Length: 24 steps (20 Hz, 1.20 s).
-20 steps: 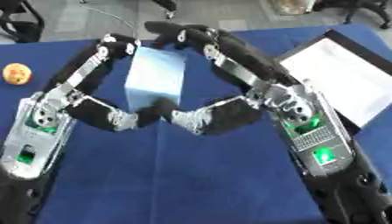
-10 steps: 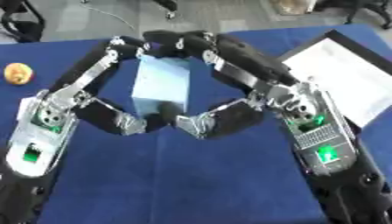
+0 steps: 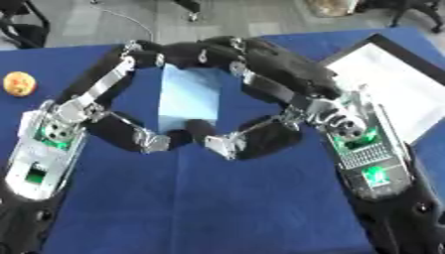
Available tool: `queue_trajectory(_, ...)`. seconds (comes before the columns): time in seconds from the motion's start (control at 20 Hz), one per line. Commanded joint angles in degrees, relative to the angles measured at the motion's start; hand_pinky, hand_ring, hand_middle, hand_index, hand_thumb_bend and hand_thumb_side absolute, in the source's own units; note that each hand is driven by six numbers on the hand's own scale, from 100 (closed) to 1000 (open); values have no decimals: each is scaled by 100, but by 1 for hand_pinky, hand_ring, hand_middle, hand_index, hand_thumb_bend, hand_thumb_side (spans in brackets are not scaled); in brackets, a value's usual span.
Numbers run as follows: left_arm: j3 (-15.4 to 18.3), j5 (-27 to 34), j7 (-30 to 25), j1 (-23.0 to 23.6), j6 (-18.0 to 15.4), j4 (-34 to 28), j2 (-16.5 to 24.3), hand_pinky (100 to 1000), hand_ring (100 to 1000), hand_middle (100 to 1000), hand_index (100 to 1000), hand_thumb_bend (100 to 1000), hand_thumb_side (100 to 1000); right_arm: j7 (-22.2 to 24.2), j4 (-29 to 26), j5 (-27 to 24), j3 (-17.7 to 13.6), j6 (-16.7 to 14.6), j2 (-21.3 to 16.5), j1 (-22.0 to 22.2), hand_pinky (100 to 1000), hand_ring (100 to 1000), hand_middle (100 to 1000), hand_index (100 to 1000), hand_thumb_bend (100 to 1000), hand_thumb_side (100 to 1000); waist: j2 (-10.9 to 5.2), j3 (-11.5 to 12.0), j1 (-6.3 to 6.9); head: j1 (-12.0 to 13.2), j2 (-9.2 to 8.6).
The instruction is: Pick up the objects with one hand, pass them to the other hand, and then place them into the box on the other side of the table.
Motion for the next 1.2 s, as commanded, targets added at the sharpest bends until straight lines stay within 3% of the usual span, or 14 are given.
queue_trajectory(0.05, 53, -1, 8, -135, -24, -232, 38, 812, 481, 457, 608, 469, 373, -28, -45, 137, -15, -88, -7, -55, 790, 798, 721, 1000, 199, 386, -73, -1, -54, -18, -14)
queue_trajectory(0.5, 37, -84, 46, -108, 4, -310, 31, 812, 481, 457, 609, 469, 368, -423, -45, 131, -46, -202, 8, -63, 850, 892, 857, 1000, 319, 472, -74, 2, -51, -27, -14)
queue_trajectory(1.2, 50, -458, 212, -70, 41, -418, 51, 804, 476, 452, 604, 521, 372, -629, -45, 298, -94, 61, 11, -37, 852, 911, 899, 1000, 313, 460, -73, -11, -46, -37, -14)
